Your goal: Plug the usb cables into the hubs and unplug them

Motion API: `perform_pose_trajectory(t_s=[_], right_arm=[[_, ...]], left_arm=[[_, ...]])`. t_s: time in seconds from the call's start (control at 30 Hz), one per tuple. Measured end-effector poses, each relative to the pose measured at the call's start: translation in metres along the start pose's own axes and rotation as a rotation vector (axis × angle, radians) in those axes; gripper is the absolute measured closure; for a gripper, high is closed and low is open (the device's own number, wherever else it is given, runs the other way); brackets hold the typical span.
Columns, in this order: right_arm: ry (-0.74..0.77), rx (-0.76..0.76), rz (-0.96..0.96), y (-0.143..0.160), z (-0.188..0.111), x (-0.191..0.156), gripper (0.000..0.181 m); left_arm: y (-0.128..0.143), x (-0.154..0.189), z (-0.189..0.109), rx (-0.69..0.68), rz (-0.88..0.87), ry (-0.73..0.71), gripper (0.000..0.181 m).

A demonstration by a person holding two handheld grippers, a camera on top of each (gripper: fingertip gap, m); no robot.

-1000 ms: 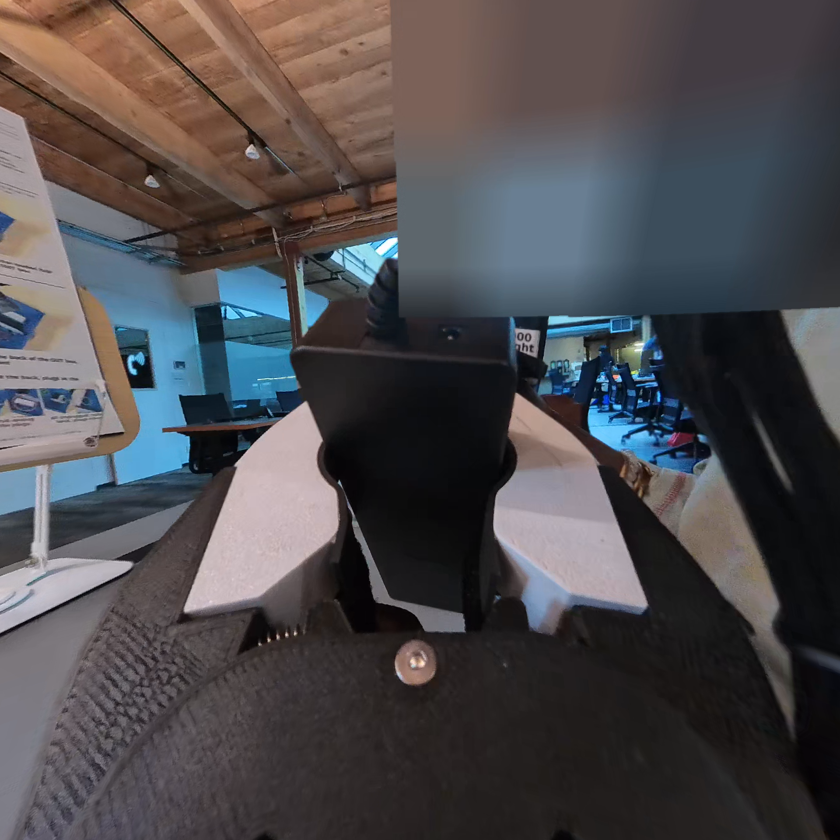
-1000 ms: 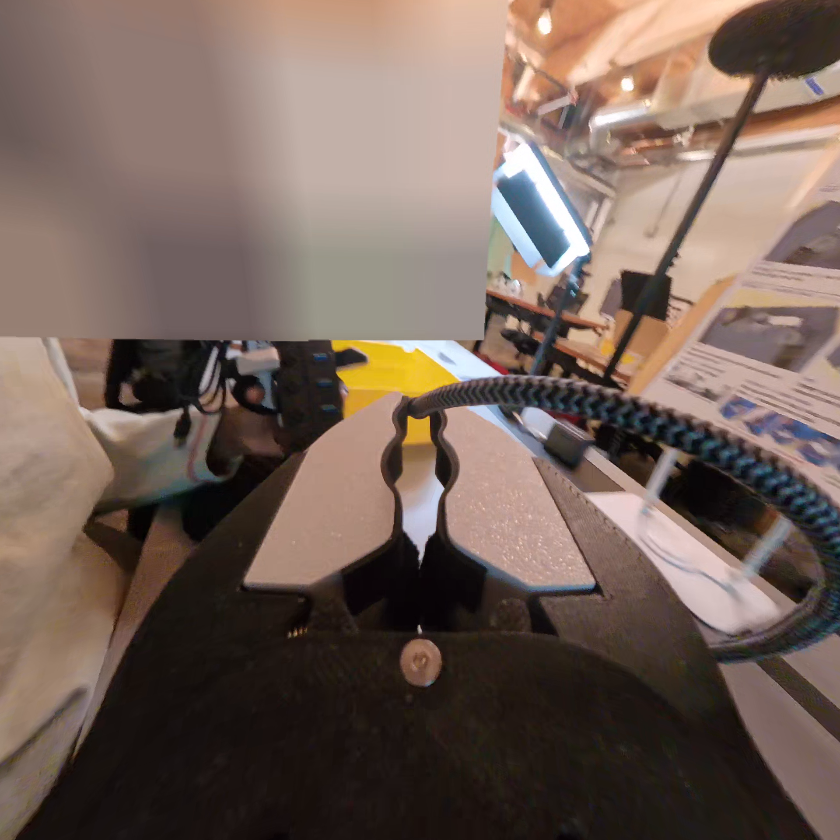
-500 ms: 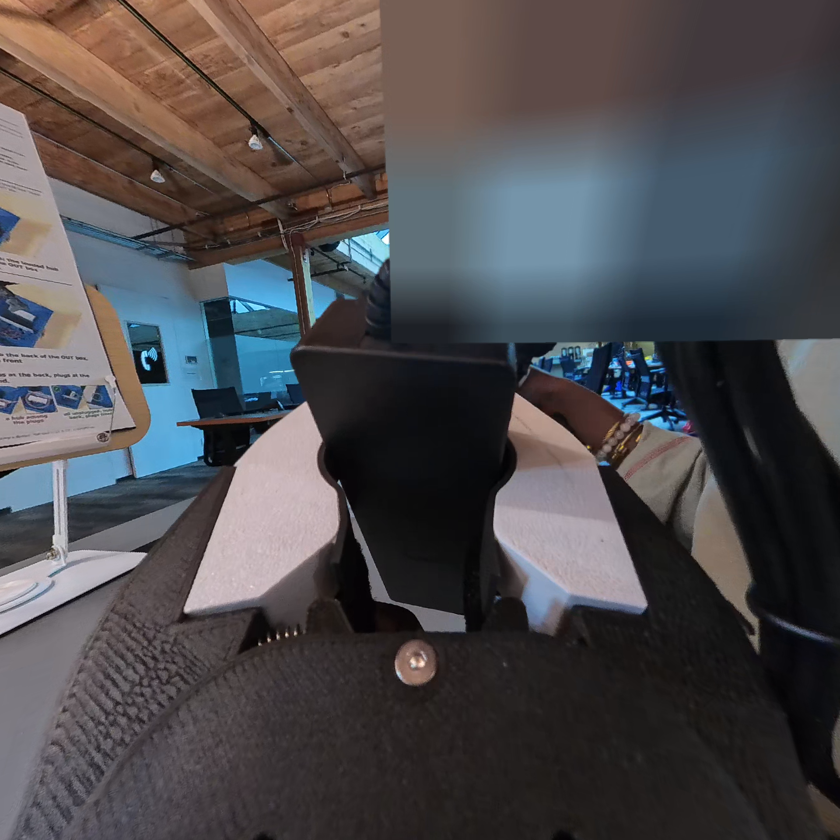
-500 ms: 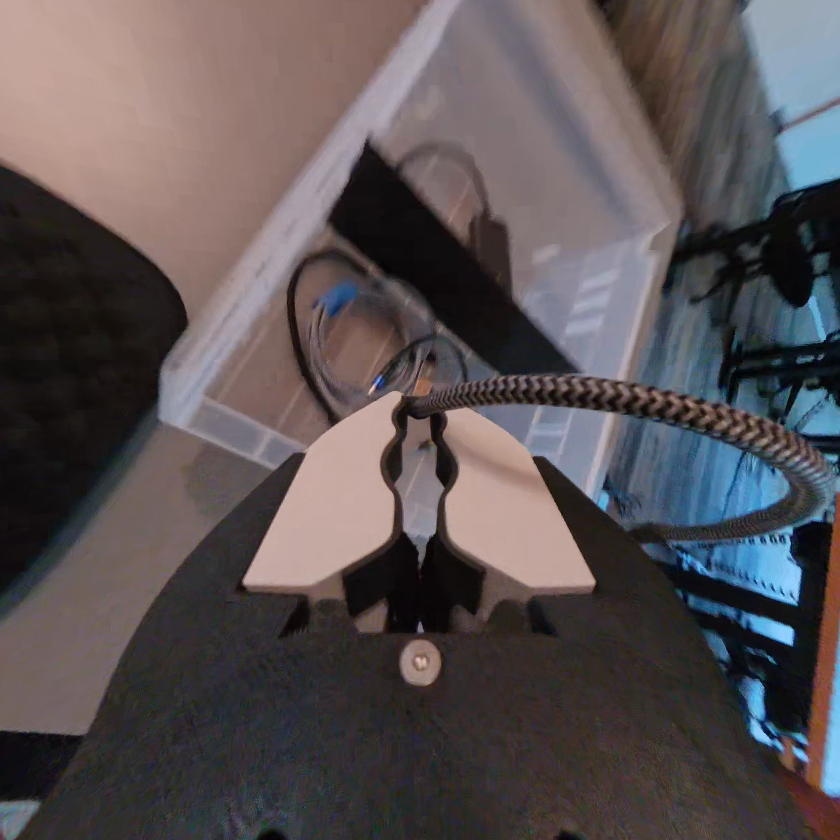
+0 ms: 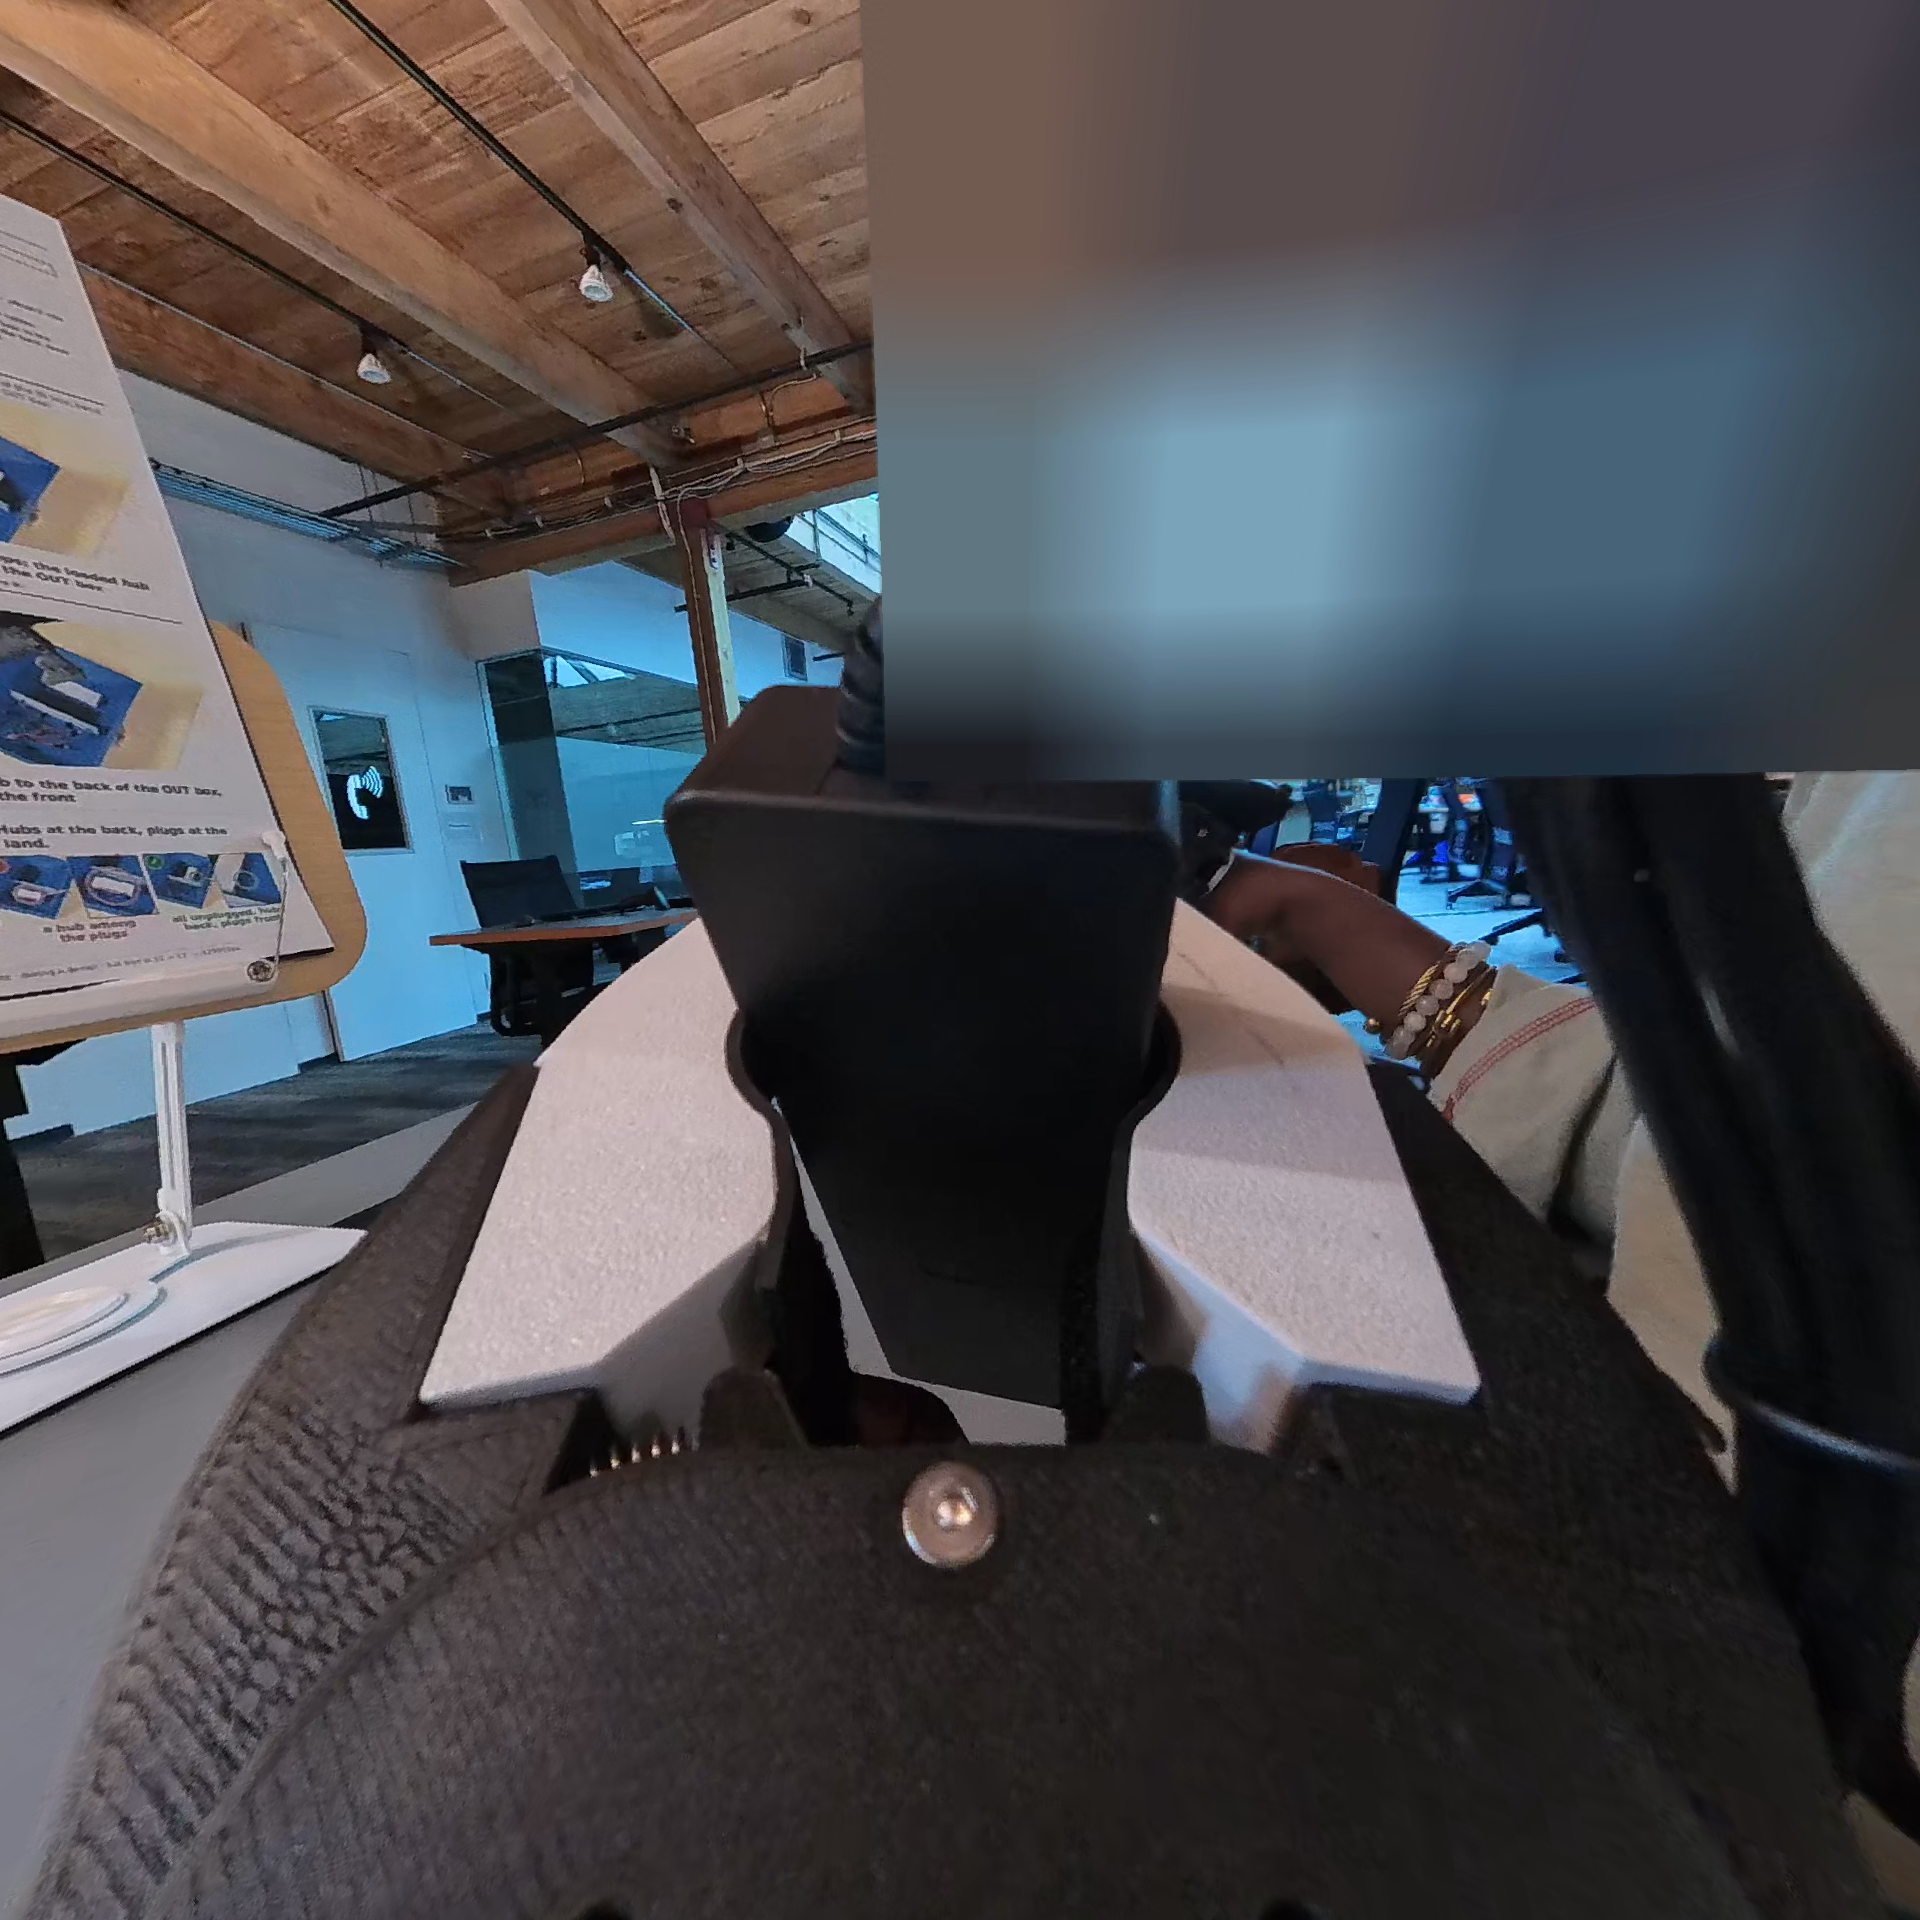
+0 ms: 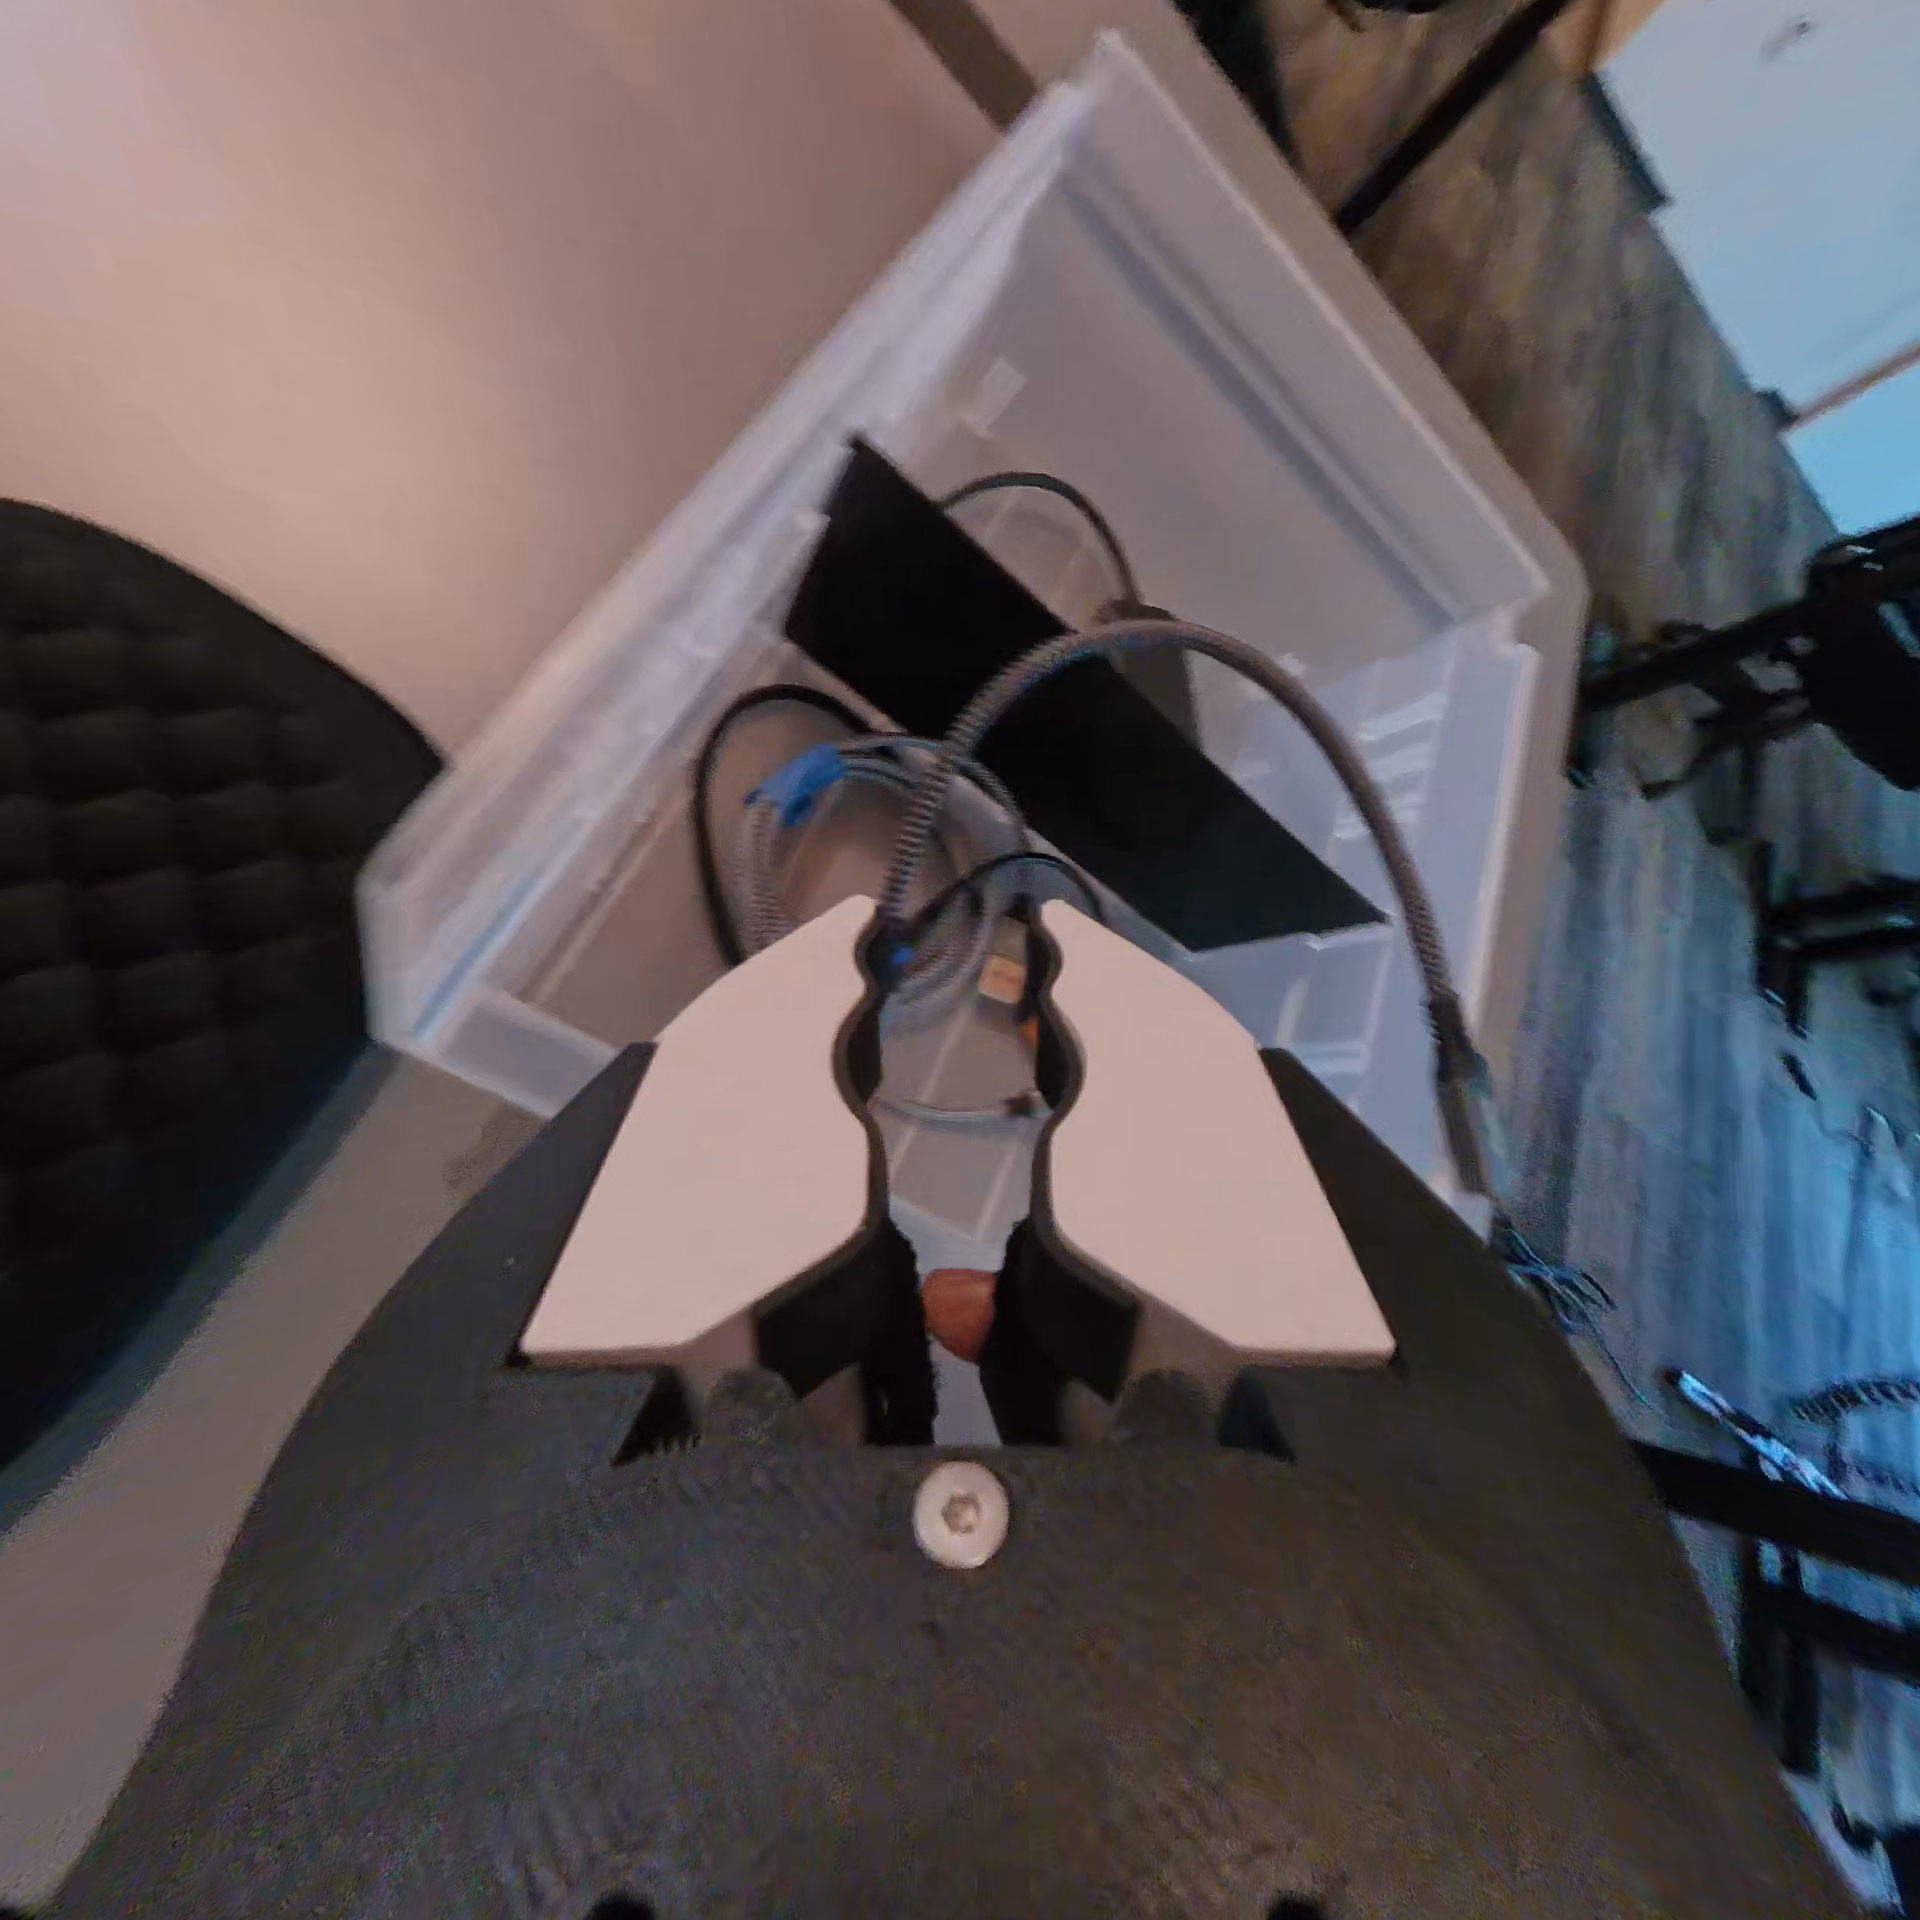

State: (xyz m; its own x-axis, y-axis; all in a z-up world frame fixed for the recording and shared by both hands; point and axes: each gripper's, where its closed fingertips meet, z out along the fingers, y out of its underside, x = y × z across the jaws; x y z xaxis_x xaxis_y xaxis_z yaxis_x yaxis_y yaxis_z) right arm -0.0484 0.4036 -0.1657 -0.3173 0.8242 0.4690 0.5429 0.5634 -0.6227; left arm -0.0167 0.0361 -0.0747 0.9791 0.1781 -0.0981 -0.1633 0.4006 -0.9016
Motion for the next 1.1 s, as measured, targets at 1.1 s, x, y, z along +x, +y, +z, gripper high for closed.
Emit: perform_pose_trajectory(t_s=[1.1], right_arm=[[0.187,0.046,0.132,0.014,0.009,0.059,0.129]], left_arm=[[0.006,-0.002,0.002,-0.016,-0.006,-0.006,0.116]])
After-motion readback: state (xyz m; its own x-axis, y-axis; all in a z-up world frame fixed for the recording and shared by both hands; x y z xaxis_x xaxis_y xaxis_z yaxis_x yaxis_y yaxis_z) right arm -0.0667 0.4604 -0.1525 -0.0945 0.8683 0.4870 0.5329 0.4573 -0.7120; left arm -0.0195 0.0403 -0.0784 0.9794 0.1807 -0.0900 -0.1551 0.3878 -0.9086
